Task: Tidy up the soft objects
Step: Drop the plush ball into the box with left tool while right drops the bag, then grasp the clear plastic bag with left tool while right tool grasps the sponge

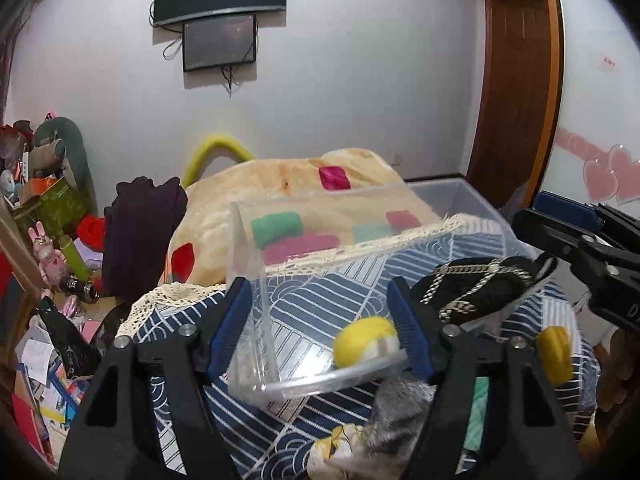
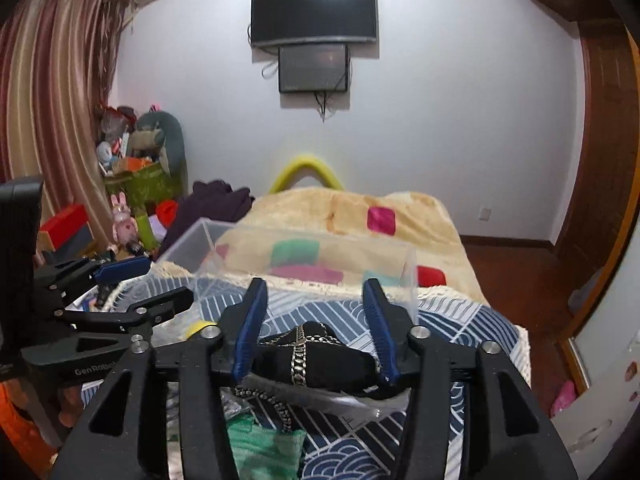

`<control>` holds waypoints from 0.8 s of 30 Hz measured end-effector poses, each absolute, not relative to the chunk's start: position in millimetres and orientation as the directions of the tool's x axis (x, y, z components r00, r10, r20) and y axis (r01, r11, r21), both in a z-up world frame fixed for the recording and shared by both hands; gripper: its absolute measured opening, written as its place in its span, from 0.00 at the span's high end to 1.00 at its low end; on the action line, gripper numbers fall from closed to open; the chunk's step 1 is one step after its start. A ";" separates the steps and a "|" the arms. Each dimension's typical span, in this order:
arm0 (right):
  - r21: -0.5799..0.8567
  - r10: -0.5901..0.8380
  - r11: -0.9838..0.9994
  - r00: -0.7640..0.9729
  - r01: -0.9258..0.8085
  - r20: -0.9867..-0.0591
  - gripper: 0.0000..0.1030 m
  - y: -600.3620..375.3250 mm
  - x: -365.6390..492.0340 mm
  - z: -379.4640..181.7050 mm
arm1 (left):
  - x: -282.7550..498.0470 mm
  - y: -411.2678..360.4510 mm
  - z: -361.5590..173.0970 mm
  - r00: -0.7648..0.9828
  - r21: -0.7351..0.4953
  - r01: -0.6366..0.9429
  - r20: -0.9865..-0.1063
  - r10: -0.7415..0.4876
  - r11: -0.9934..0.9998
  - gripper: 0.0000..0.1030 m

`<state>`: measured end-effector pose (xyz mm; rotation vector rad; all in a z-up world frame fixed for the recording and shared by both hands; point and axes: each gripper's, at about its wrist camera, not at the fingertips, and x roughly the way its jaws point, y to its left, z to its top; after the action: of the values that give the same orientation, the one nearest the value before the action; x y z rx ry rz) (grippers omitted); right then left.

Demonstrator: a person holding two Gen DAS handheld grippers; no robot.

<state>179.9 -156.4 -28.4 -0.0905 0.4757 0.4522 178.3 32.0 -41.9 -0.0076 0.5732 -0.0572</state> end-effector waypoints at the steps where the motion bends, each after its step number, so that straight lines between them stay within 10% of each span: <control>1: 0.024 0.404 0.897 0.795 -0.442 -0.453 0.46 -158.8 177.5 -25.6 | 172.2 34.2 -38.6 0.846 -0.033 0.050 -0.530 -0.060 0.998 0.18; 24: 0.035 0.275 0.944 0.721 -0.329 -0.637 0.45 -219.6 144.3 -105.2 | 135.0 -2.2 -94.0 0.765 -0.072 0.130 -0.628 -0.147 0.989 0.12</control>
<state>144.3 -219.6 -105.2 -0.0830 0.6898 0.3342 135.0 -2.2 -94.0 -0.0249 0.6841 -0.1506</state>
